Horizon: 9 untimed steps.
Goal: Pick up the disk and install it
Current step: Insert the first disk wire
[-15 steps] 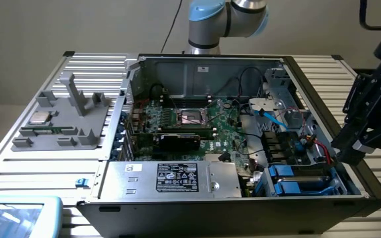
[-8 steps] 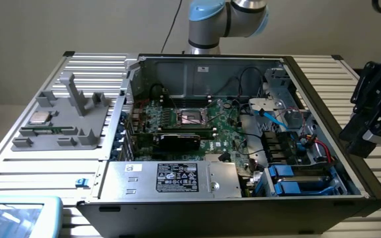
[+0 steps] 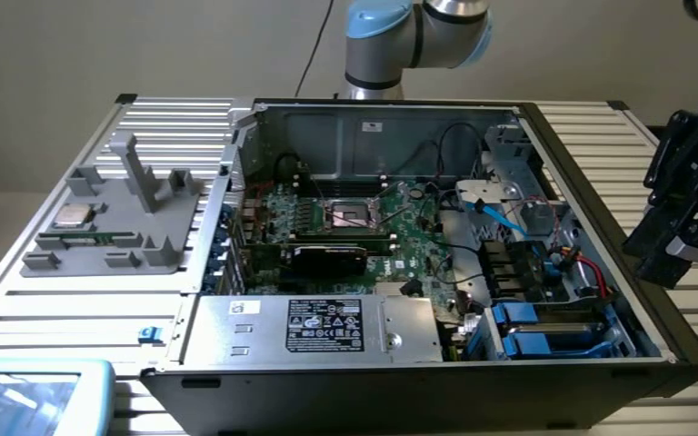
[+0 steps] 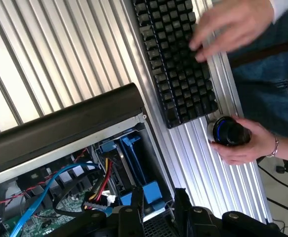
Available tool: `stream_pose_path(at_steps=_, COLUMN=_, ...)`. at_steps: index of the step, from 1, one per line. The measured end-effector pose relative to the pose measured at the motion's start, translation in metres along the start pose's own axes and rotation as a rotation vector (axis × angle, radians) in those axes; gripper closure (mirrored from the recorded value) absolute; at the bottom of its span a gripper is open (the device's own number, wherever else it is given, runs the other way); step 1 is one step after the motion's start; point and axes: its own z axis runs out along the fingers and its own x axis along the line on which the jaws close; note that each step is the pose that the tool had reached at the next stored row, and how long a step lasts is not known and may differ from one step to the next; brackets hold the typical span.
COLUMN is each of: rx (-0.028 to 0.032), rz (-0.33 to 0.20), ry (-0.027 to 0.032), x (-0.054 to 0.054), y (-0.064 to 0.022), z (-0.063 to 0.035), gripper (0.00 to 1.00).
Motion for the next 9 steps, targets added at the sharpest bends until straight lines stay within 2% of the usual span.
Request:
stream_pose_path(at_steps=7, rx=0.0, rz=0.0, ry=0.0, x=0.0, y=0.0, z=0.0, gripper=0.62)
stream_pose_path(at_steps=9, rx=0.0006, rz=0.0, ry=0.0016, x=-0.0005, y=0.0002, z=-0.0001, gripper=0.62)
